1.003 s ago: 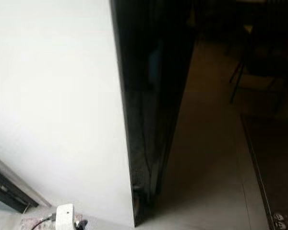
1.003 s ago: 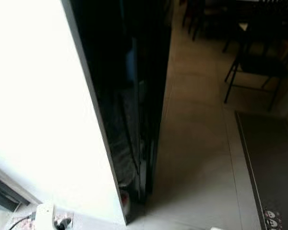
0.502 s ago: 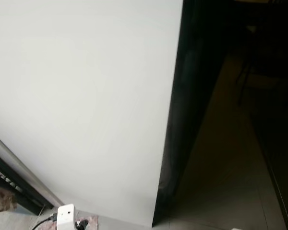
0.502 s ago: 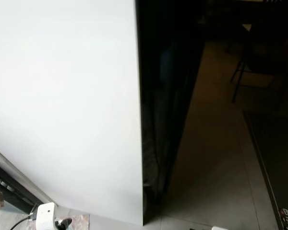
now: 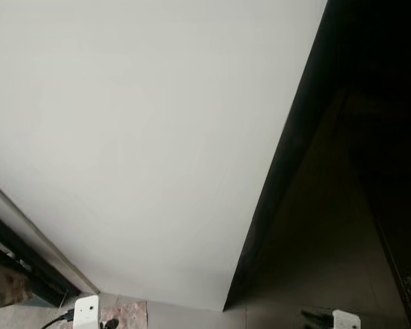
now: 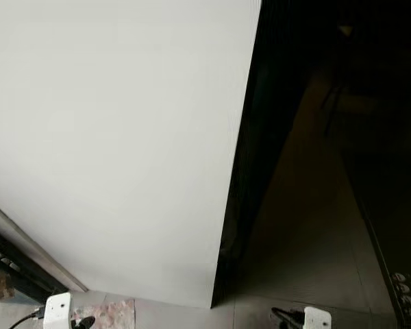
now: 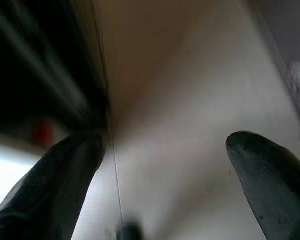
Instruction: Restocking fridge
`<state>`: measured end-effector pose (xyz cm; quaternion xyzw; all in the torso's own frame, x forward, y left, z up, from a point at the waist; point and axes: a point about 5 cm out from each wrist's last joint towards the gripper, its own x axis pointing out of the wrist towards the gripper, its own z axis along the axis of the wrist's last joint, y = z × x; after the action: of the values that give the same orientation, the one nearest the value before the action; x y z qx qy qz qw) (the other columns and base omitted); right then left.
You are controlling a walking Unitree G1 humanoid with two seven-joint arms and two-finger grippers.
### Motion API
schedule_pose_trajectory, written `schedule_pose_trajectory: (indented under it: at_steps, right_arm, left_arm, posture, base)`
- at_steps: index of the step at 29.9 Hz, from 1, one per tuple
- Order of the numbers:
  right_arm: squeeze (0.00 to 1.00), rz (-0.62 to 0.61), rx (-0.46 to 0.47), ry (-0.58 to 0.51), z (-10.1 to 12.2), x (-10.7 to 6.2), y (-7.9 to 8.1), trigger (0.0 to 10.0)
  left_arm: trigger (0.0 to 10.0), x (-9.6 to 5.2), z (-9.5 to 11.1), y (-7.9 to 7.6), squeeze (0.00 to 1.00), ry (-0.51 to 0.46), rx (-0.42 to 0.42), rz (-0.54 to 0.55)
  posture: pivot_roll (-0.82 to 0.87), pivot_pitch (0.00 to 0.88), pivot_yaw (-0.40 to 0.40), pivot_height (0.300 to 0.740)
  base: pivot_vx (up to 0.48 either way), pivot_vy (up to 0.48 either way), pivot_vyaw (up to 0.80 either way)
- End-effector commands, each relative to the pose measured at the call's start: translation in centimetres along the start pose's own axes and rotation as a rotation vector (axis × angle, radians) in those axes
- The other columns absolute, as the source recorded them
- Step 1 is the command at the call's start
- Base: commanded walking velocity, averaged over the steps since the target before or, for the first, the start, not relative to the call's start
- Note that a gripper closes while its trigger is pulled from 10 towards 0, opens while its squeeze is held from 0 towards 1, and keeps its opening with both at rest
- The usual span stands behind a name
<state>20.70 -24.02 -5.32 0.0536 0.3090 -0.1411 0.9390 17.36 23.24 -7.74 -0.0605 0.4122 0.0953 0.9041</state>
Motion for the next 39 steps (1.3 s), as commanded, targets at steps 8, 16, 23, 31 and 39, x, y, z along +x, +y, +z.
schedule_pose_trajectory:
  at_steps: [8, 16, 23, 31, 39]
  right_arm:
    - [0.0, 0.002, 0.024, -0.098, 2.4, 0.7, 0.5, 10.0]
    - [0.0, 0.014, 0.025, -0.103, 2.7, 0.8, 1.1, 10.0]
    - [0.0, 0.011, 0.016, -0.094, 2.2, 0.7, 1.1, 10.0]
    - [0.0, 0.009, 0.015, -0.113, 2.8, 0.8, 1.0, 10.0]
    - [0.0, 0.032, -0.044, -0.234, 5.7, 1.3, 1.5, 10.0]
  left_arm:
    - [10.0, -0.2, -0.6, 0.1, 0.0, 0.018, 0.053, -0.011]
    - [10.0, -0.2, -0.7, 0.2, 0.0, 0.019, 0.049, -0.006]
    - [10.0, -0.2, -0.6, 0.2, 0.0, 0.009, 0.044, 0.001]
    - [10.0, -0.2, -0.6, 0.2, 0.0, 0.005, 0.036, 0.0]
    - [10.0, -0.2, -0.6, 0.1, 0.0, 0.003, 0.039, 0.001]
  posture:
    - [0.02, 0.027, 0.009, 0.74]
    - [0.02, 0.028, 0.008, 0.74]
    - [0.03, 0.03, 0.007, 0.74]
    - [0.03, 0.03, 0.006, 0.74]
    - [0.03, 0.028, 0.006, 0.74]
  base:
    - [0.0, -0.035, 0.0]
    - [0.0, -0.286, 0.0]
    - [0.0, -0.245, 0.0]
    - [0.0, 0.0, 0.0]
    - [0.0, 0.0, 0.0]
